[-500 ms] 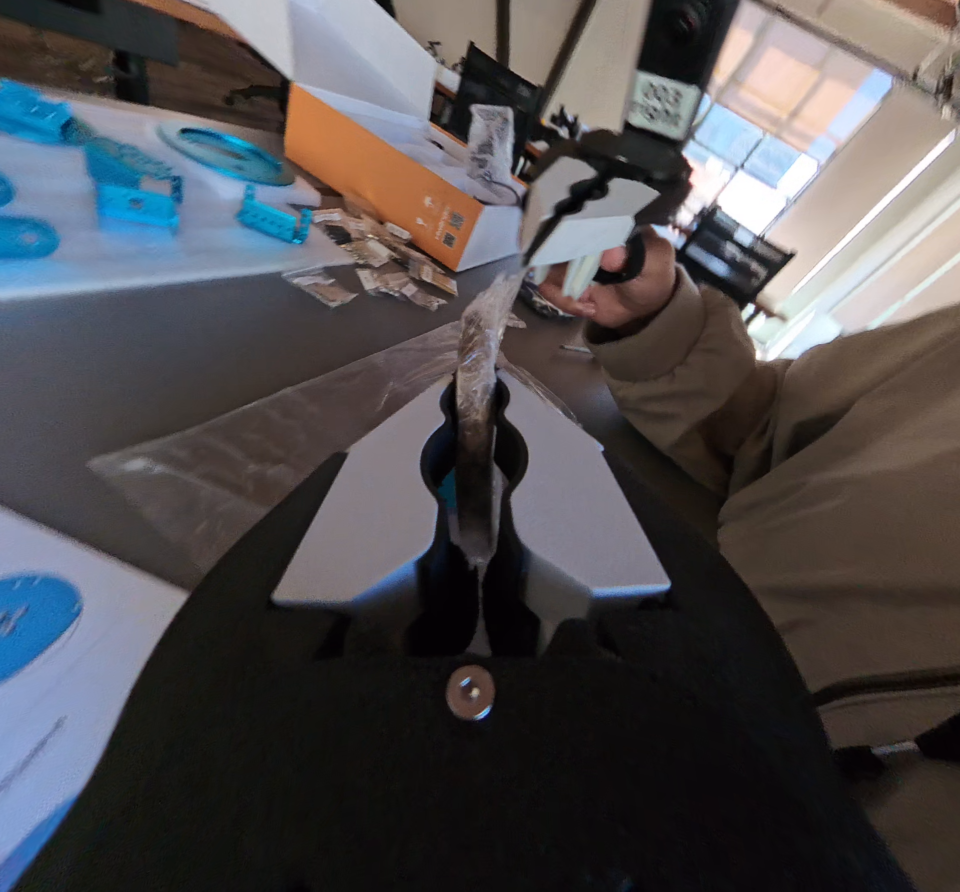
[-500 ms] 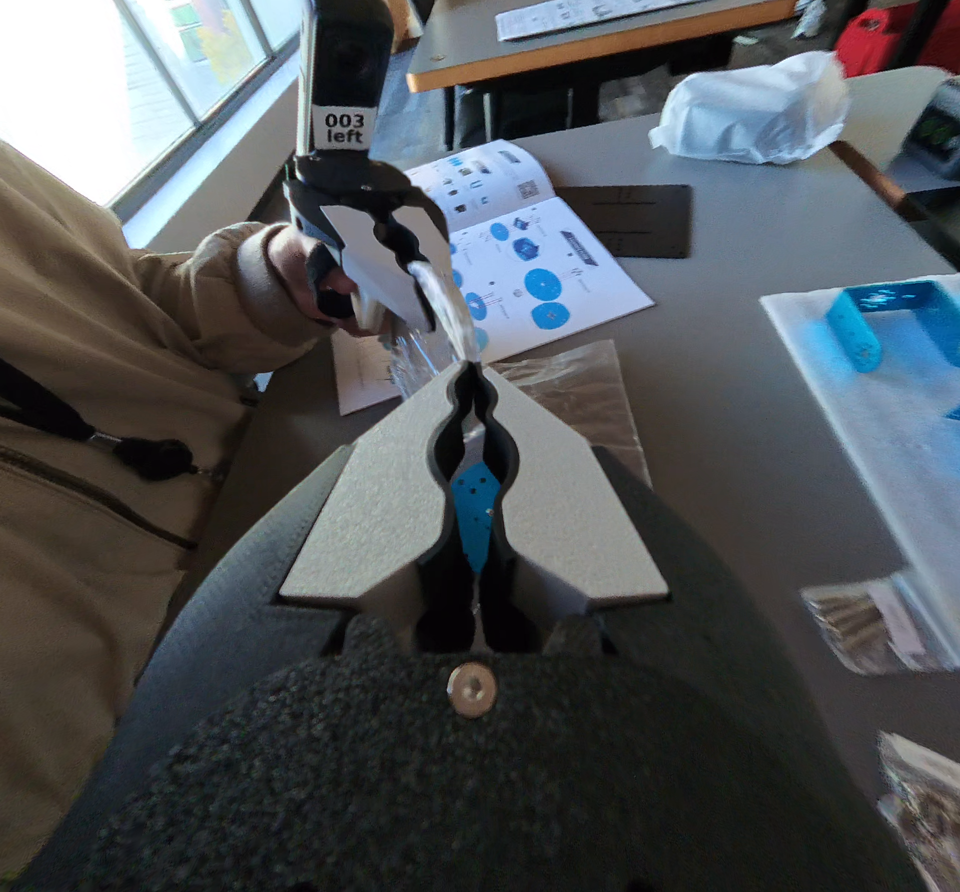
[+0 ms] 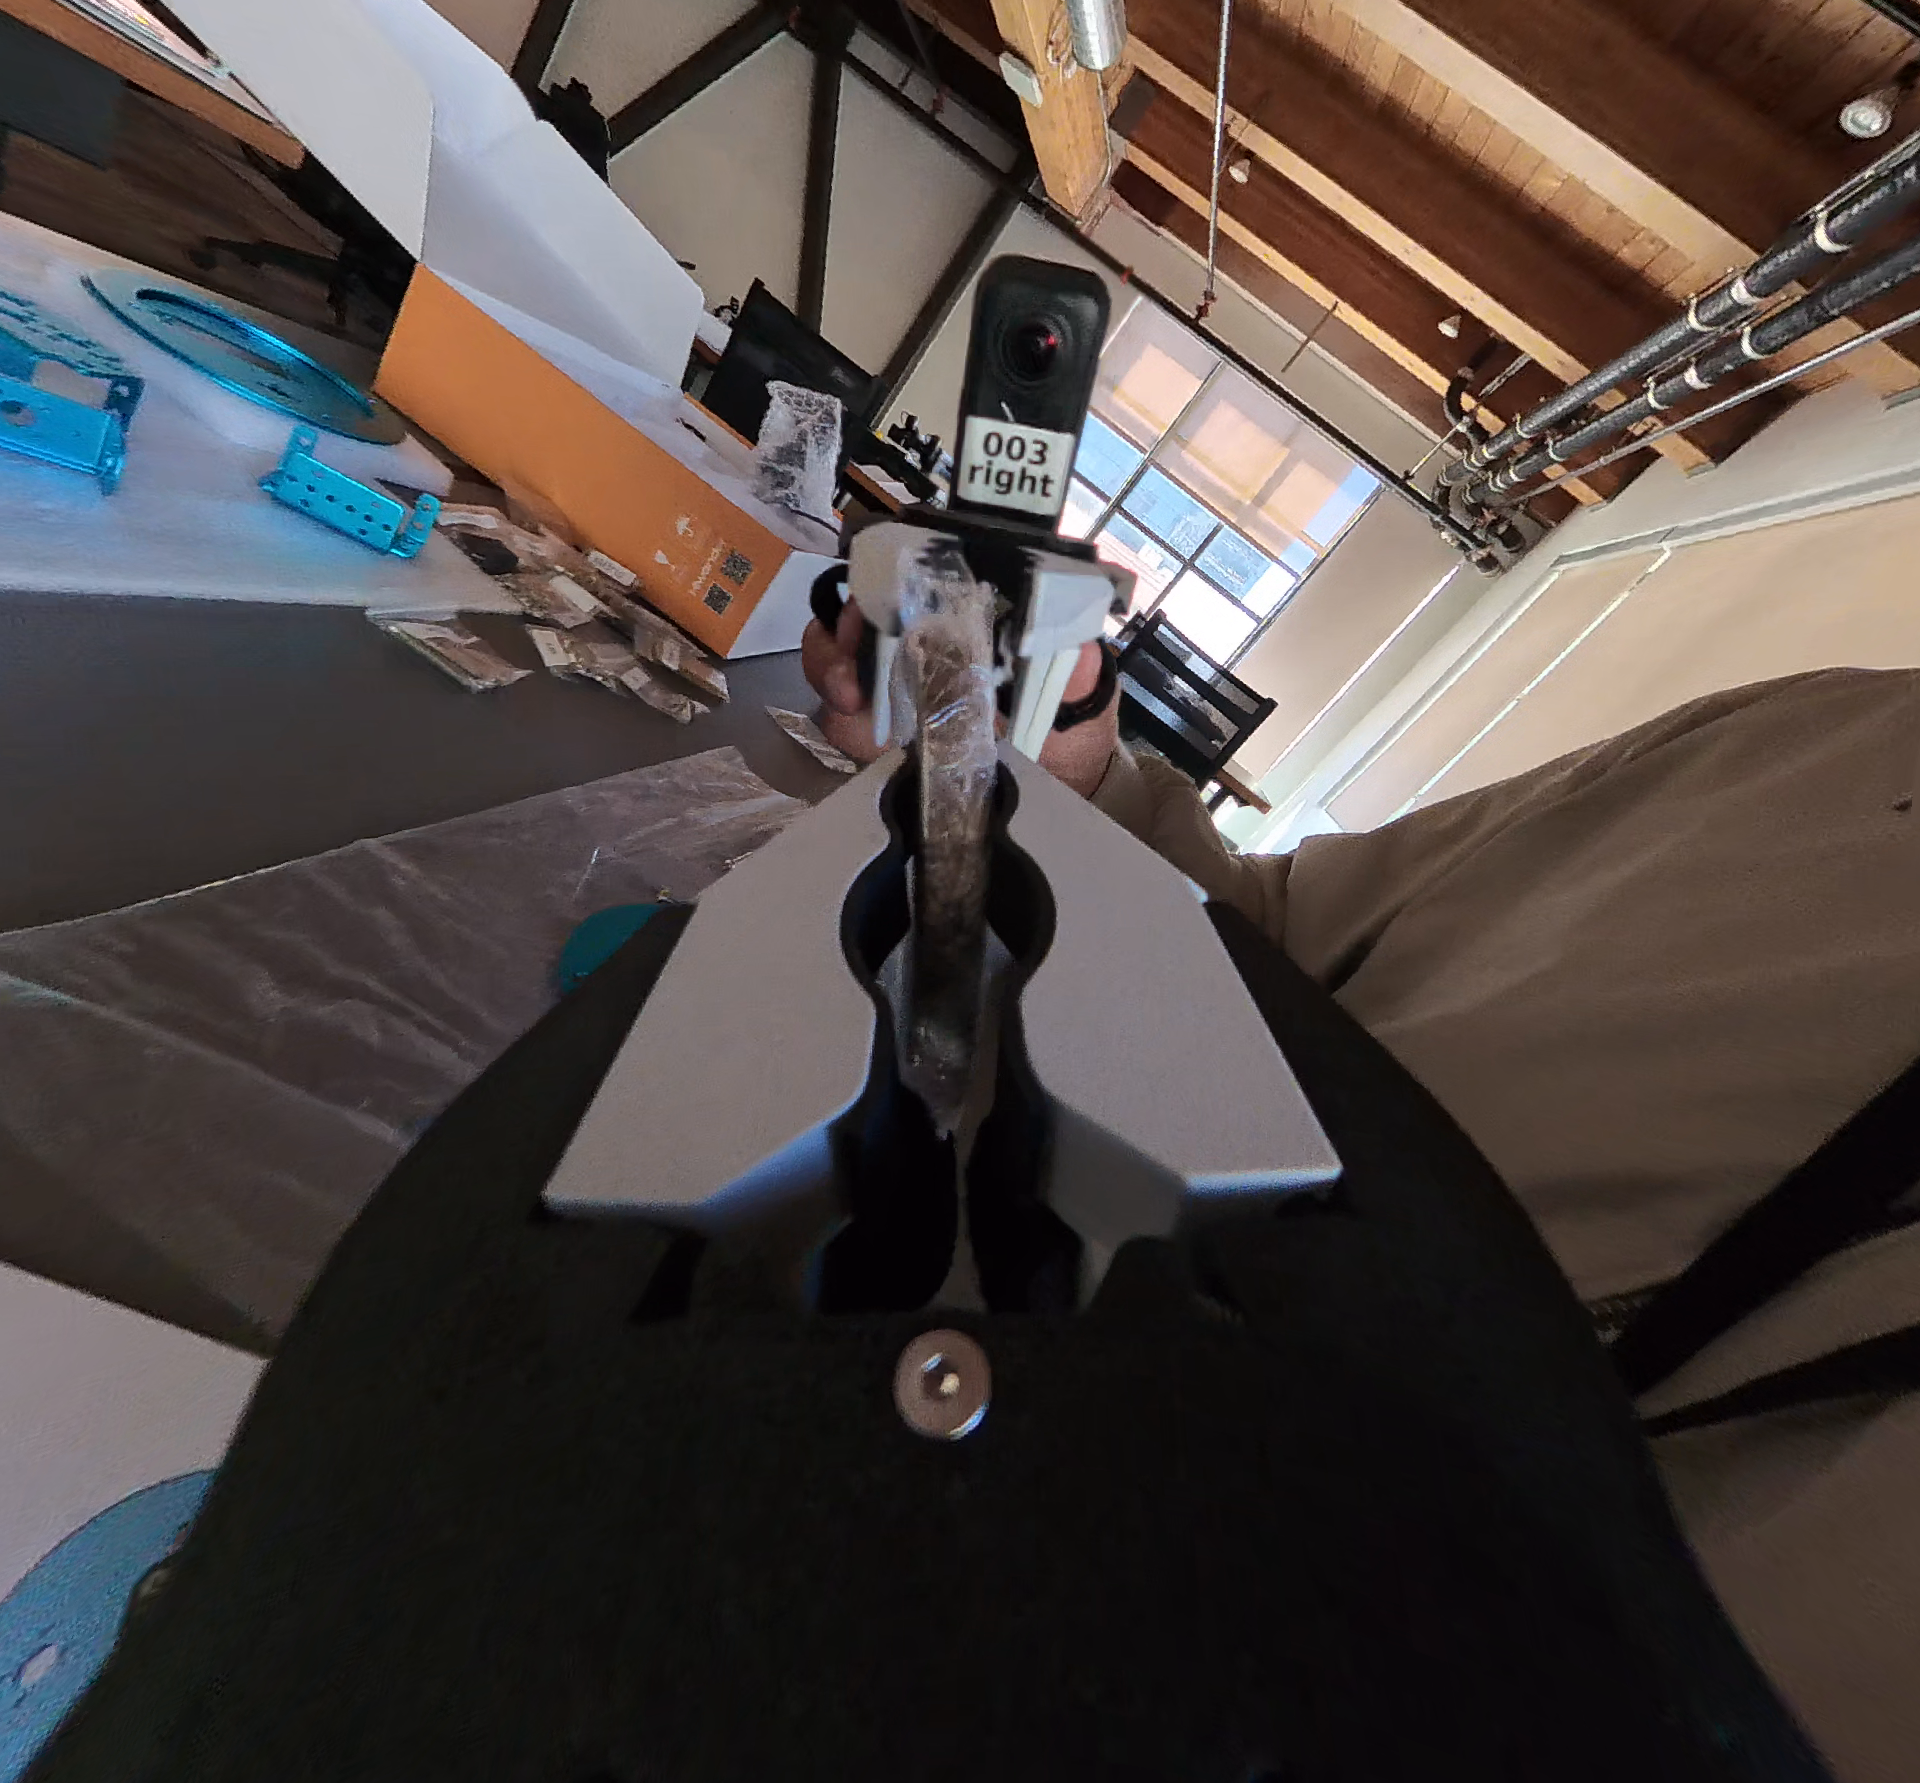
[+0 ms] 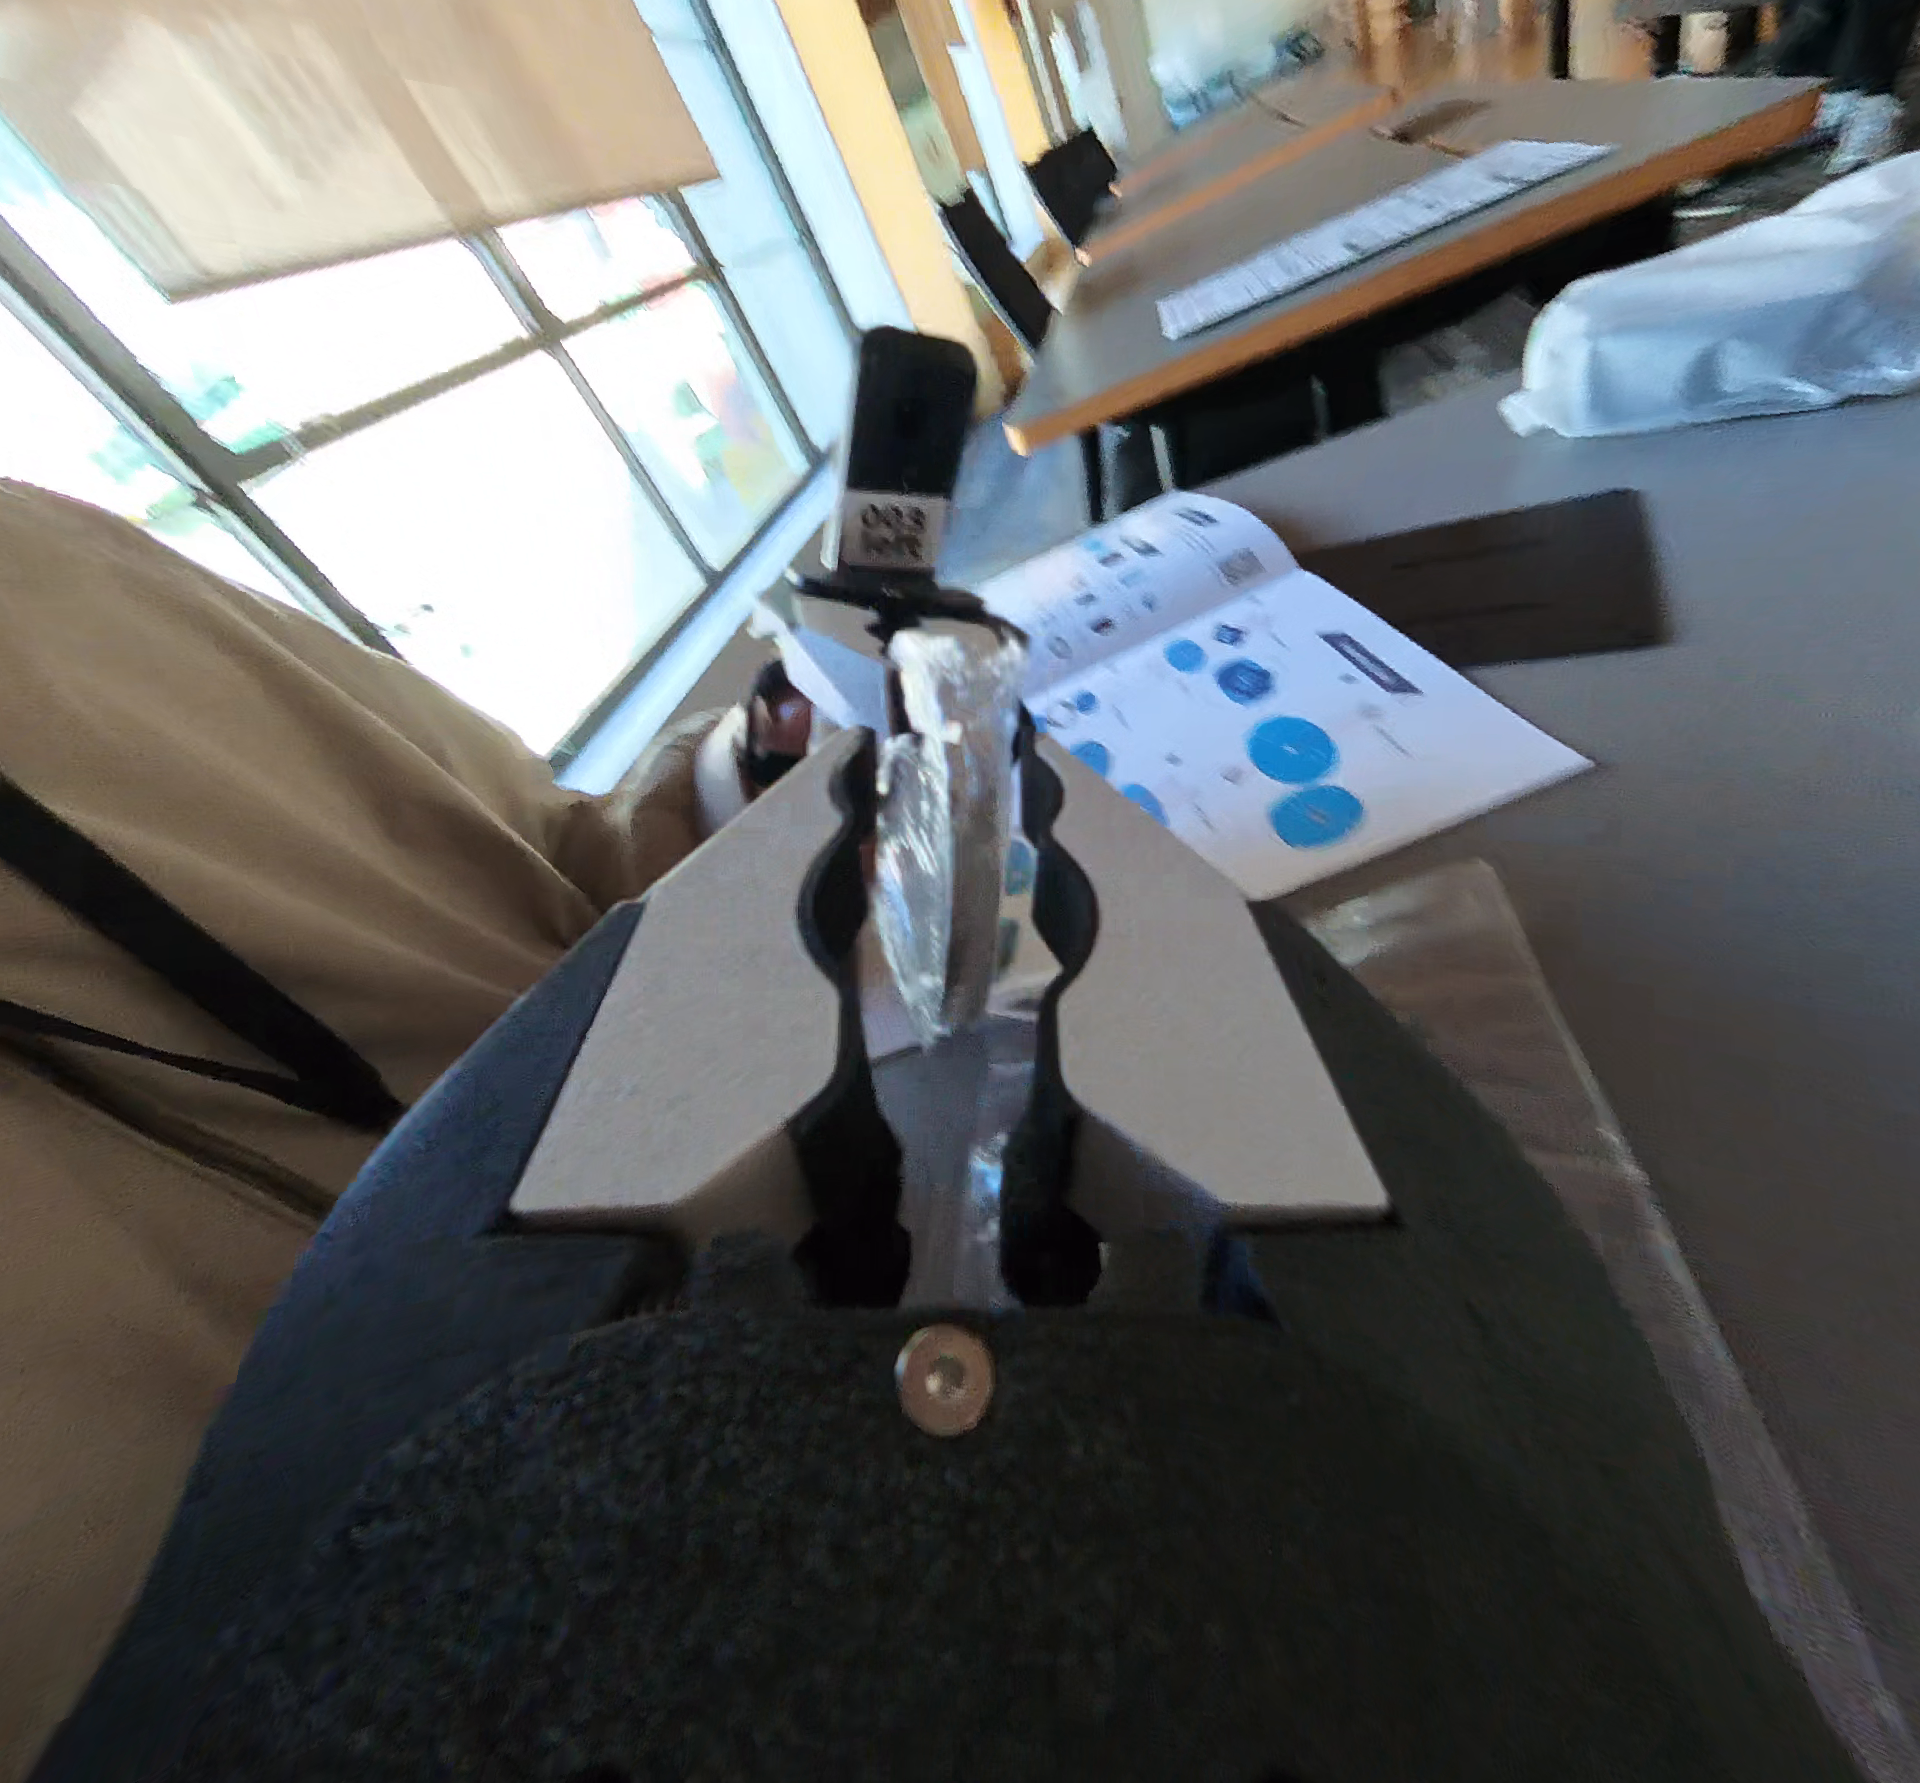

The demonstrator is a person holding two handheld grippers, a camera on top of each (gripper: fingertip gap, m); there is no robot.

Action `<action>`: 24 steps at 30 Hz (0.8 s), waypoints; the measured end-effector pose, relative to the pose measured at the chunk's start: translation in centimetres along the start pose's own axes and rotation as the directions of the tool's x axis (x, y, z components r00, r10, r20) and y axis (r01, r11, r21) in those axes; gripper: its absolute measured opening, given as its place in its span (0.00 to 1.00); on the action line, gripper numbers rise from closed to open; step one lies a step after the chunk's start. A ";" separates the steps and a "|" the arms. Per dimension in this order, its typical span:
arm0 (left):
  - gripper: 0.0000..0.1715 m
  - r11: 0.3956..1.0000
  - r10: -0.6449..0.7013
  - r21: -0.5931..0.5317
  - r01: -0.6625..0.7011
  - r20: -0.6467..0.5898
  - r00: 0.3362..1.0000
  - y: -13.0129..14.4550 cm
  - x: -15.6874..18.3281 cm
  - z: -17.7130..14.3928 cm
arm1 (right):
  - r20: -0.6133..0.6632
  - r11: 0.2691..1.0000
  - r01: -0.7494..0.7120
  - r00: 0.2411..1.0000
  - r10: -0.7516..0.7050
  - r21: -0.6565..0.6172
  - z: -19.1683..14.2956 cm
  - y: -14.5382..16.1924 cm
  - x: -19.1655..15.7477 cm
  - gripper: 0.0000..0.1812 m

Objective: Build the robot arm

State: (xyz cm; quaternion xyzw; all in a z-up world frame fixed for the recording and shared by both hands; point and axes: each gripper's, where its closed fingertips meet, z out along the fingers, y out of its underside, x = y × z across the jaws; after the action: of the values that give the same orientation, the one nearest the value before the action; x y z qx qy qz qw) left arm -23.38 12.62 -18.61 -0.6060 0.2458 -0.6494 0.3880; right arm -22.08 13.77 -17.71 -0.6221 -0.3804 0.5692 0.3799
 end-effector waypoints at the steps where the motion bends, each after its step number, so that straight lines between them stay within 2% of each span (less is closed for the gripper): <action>1: 0.05 1.000 -0.003 0.003 0.003 -0.006 1.000 0.1 0.2 0.1 | 0.026 1.000 -0.027 0.999 0.027 0.001 0.0 0.0 -0.3 0.08; 2: 0.05 1.000 -0.008 0.002 0.008 -0.012 1.000 0.2 0.3 0.2 | 0.000 0.999 -0.020 1.000 0.020 -0.026 -0.2 0.3 0.1 0.00; 6: 0.05 0.996 0.069 -0.066 -0.067 0.026 0.997 1.4 -0.2 0.2 | -0.031 0.994 0.048 0.998 -0.052 -0.101 -0.5 1.0 0.0 0.00; 11: 0.08 0.964 0.234 -0.135 -0.228 0.027 0.972 1.4 0.7 0.5 | 0.052 0.995 0.001 0.999 0.005 -0.104 -0.4 0.7 -1.3 0.00; 13: 0.06 0.956 0.259 -0.153 -0.251 0.037 0.965 1.5 0.5 0.7 | 0.010 0.990 0.028 1.000 -0.027 -0.142 0.1 0.9 -1.0 0.00; 16: 0.05 0.982 0.185 -0.064 -0.179 0.106 0.977 0.2 -0.5 0.5 | -0.051 0.992 0.021 0.998 -0.027 -0.122 -0.3 0.3 -0.3 0.00; 19: 0.05 0.997 0.012 0.074 -0.022 0.132 0.991 -1.5 -1.9 -1.3 | -0.079 0.997 -0.041 0.996 0.036 -0.068 -1.5 0.4 0.3 0.00; 23: 0.04 0.951 -0.170 0.281 0.127 0.132 0.977 -3.6 -4.6 -5.4 | -0.063 0.995 -0.101 0.993 0.101 -0.007 -4.0 0.8 0.7 0.00; 24: 0.04 0.942 -0.187 0.305 0.142 0.122 0.975 -3.9 -5.0 -6.1 | -0.077 0.995 -0.102 0.992 0.102 0.002 -4.3 0.8 0.9 0.00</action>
State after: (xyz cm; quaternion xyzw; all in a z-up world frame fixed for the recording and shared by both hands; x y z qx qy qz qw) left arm -30.37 17.94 -19.43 -0.6068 0.0652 -0.6618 0.4354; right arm -17.65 14.12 -18.53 -0.6626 -0.3338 0.5630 0.3640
